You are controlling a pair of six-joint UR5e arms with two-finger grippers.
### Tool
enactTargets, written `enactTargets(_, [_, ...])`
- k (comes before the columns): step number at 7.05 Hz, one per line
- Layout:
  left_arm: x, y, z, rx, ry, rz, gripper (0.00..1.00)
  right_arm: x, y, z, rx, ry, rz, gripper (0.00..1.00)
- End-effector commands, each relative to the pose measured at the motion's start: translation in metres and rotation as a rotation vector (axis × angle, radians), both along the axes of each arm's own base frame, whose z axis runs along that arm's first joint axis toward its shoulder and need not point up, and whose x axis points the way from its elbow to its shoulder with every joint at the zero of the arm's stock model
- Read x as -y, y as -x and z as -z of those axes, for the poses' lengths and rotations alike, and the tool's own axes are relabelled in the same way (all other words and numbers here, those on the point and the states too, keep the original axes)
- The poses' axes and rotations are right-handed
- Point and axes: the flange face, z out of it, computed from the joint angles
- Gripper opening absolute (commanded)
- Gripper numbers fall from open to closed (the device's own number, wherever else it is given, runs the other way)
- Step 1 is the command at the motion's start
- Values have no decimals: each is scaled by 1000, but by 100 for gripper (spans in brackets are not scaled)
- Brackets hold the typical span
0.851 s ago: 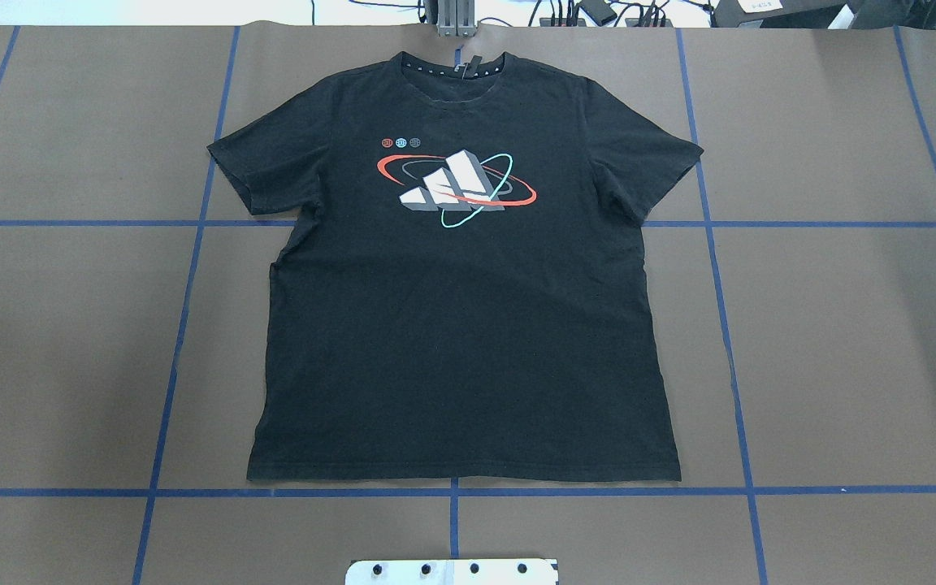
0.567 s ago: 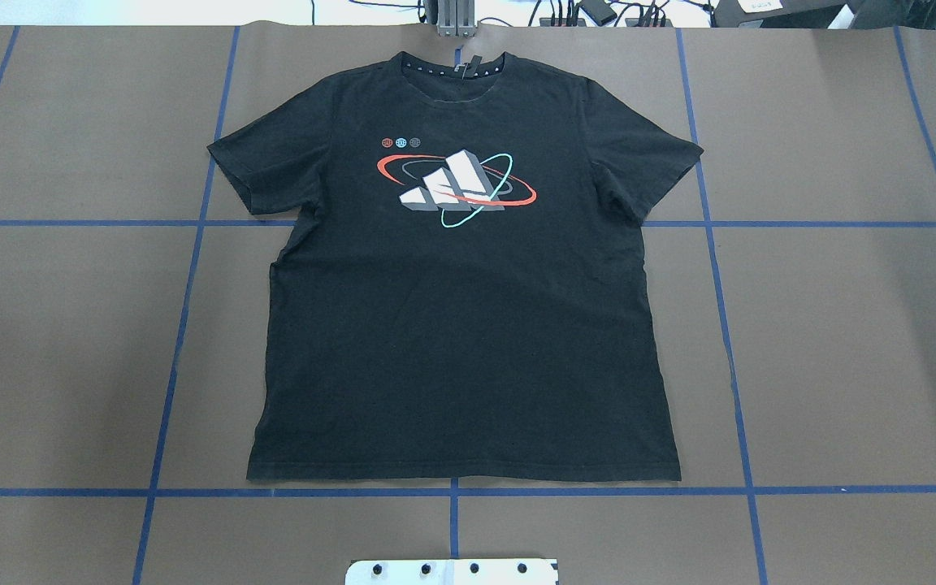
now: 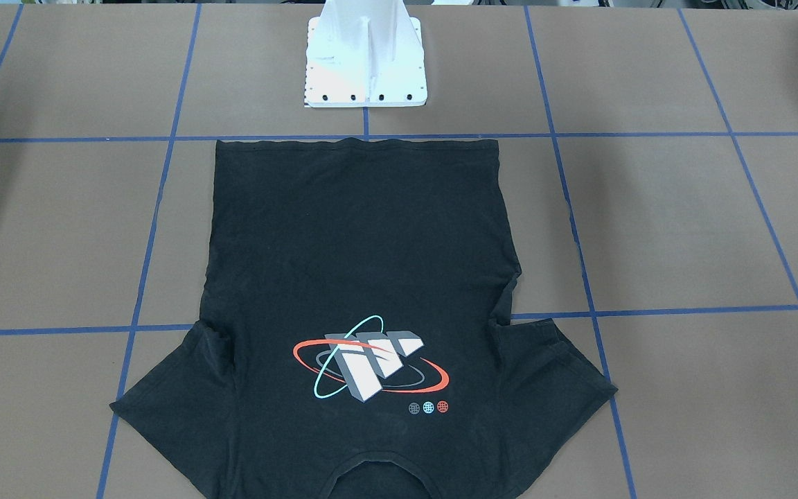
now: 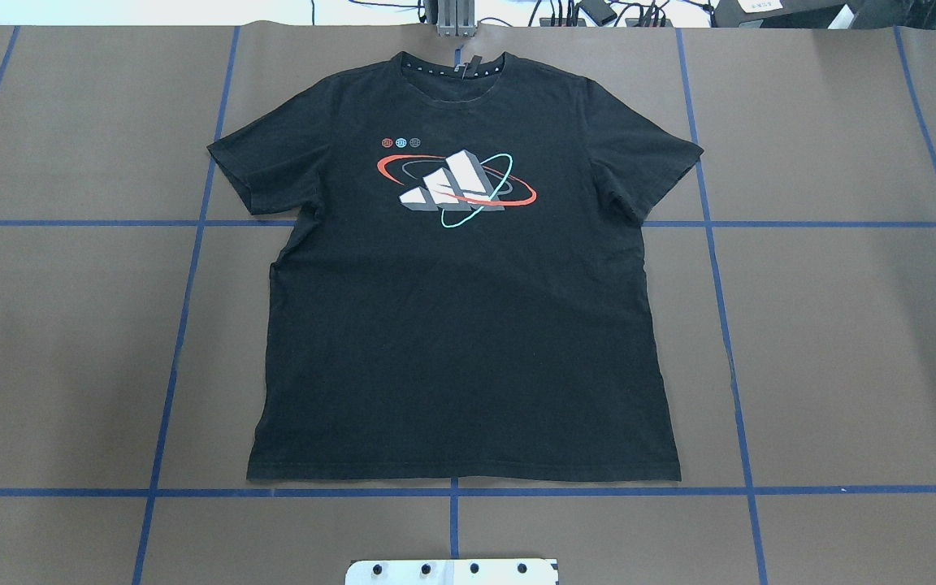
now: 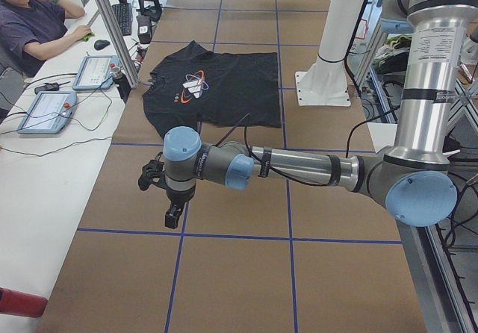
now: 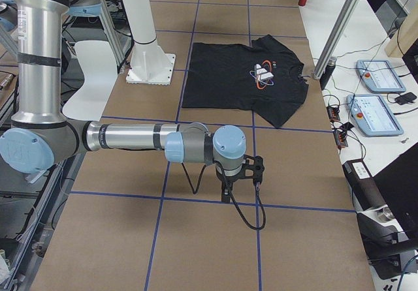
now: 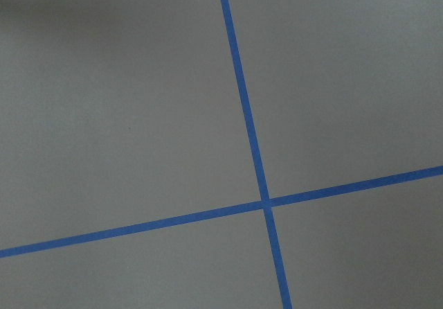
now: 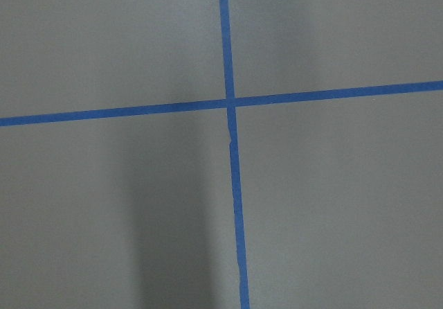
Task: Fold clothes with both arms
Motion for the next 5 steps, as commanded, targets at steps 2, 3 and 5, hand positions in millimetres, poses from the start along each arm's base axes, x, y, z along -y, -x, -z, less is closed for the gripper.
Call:
enactTargets(2, [8,-9,24,-56,-55,-25,100,13,25,25,-3,-51,49,100])
enactTargets(3, [15,-18,36,-58,-112,-42,100,29,41,34,-5,-70,79,100])
enactTargets(5, [29,-40,52,-74,-162,-43,99,100,98,80,8,-107,102,100])
